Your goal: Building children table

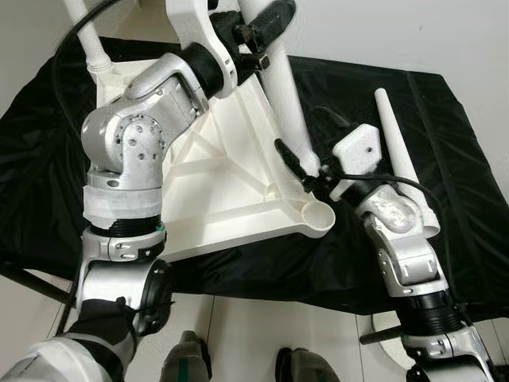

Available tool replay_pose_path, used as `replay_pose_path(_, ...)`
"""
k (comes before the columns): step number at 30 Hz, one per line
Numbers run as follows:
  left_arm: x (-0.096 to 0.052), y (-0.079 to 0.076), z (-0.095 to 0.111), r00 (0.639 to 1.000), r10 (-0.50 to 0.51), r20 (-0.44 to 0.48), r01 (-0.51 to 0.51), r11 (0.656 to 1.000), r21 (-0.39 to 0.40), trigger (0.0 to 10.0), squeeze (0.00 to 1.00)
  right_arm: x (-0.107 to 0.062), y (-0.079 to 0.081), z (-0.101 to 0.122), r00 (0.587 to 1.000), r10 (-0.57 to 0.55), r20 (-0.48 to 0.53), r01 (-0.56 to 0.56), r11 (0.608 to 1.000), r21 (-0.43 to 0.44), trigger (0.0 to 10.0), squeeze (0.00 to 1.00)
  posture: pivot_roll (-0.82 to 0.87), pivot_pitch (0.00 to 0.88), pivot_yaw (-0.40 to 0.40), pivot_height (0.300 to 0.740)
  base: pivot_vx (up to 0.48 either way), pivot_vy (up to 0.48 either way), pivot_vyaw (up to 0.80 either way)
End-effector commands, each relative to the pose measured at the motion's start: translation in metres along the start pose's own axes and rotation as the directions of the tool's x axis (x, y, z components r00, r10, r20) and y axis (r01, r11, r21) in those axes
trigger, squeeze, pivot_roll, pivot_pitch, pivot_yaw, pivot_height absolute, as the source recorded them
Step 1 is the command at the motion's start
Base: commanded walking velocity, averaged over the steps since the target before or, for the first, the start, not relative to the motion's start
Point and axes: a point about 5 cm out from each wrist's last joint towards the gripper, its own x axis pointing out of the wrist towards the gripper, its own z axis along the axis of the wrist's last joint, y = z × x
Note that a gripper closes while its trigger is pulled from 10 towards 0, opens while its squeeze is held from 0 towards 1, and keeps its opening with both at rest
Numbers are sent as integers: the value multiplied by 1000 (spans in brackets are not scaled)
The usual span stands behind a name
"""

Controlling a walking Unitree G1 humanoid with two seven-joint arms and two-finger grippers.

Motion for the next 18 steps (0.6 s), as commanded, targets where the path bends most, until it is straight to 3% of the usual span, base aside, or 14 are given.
replay_pose_path(1, 4, -14, -2, 1000, -10, 18, 9, 996, 86, 10000, 0, 10, 6, -3, 999, 9, -37, -9, 1000, -9, 10000, 0, 42, 64, 22, 740, 0, 0, 0)
replay_pose_path(9, 6, -22, -4, 999, 19, 38, -24, 989, 149, 10000, 0, 29, 8, -7, 992, -34, -123, 38, 999, 34, 10000, 0, 49, 57, 30, 740, 0, 0, 0)
replay_pose_path(18, 10, -29, -1, 997, 15, 77, -31, 980, 197, 10000, 0, 45, 23, -13, 983, -63, -172, 79, 994, 82, 10000, 0, 58, 51, 23, 740, 0, 0, 0)
